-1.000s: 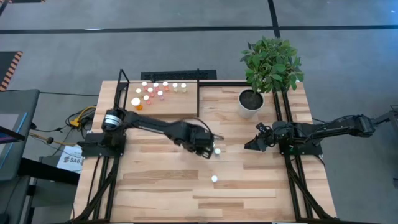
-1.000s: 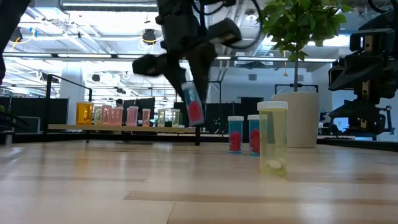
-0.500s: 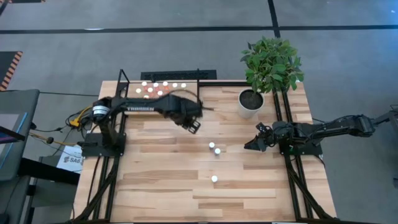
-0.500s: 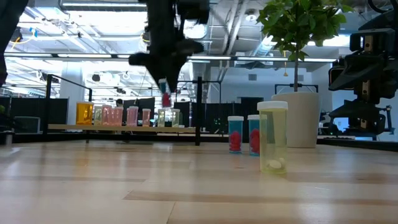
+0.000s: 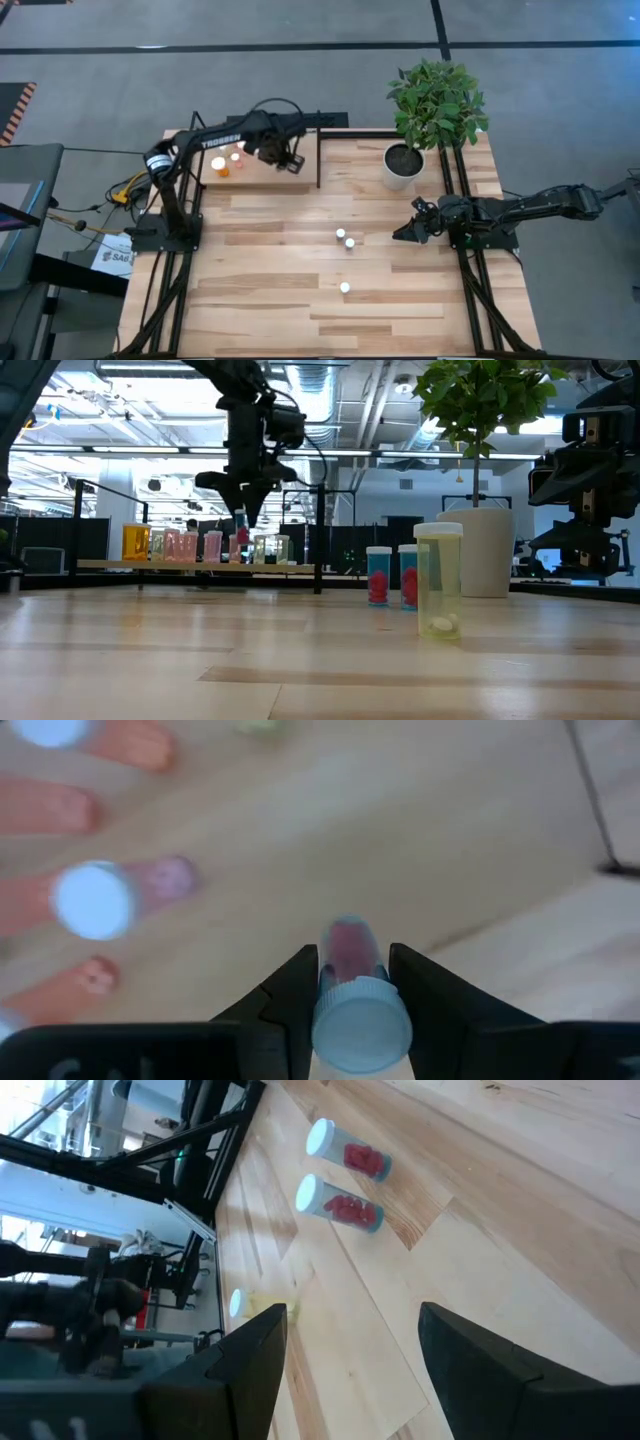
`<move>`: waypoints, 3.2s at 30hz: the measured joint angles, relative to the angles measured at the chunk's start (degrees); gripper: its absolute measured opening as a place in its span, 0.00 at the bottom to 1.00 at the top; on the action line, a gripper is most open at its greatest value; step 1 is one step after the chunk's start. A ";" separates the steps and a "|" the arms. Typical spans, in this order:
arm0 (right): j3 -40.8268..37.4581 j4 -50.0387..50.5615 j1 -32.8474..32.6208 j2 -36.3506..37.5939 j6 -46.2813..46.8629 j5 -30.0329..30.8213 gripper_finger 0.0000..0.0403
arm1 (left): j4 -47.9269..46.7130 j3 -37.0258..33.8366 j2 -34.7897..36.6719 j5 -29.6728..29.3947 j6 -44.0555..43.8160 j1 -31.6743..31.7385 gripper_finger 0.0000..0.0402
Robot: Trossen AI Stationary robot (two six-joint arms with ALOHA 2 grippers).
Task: Pick and place medicine bottles onto shelf by color
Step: Put the blue pill bottle on the shelf, then put the yellow pill bottle on the shelf
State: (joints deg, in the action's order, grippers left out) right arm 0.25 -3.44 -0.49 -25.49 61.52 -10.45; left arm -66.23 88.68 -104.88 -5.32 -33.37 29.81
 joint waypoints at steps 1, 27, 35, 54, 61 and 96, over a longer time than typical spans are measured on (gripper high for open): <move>0.01 0.00 -0.01 0.01 0.00 0.00 0.62 | -0.08 0.00 0.00 0.05 -0.12 1.02 0.26; 0.02 0.00 0.00 -0.01 0.00 -0.01 0.62 | 6.88 -3.87 -1.57 -1.60 -1.22 6.72 0.26; 0.01 0.00 0.00 -0.01 0.00 -0.01 0.62 | 7.39 -3.83 -2.97 -2.03 -2.78 6.96 0.26; 0.01 0.00 -0.02 0.01 0.00 -0.01 0.62 | 9.98 -3.85 -3.10 -4.01 -2.67 9.35 0.26; 0.00 0.00 -0.02 0.01 0.00 -0.01 0.62 | 9.99 -3.85 -3.10 -4.00 -3.34 9.30 0.26; 0.01 0.00 0.00 0.01 0.00 -0.01 0.62 | -4.99 13.55 -3.13 -2.73 0.76 5.14 0.72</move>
State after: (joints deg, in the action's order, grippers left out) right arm 0.26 -3.44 -0.49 -25.47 61.52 -10.46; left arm -71.22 102.24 -108.01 -8.05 -32.60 34.95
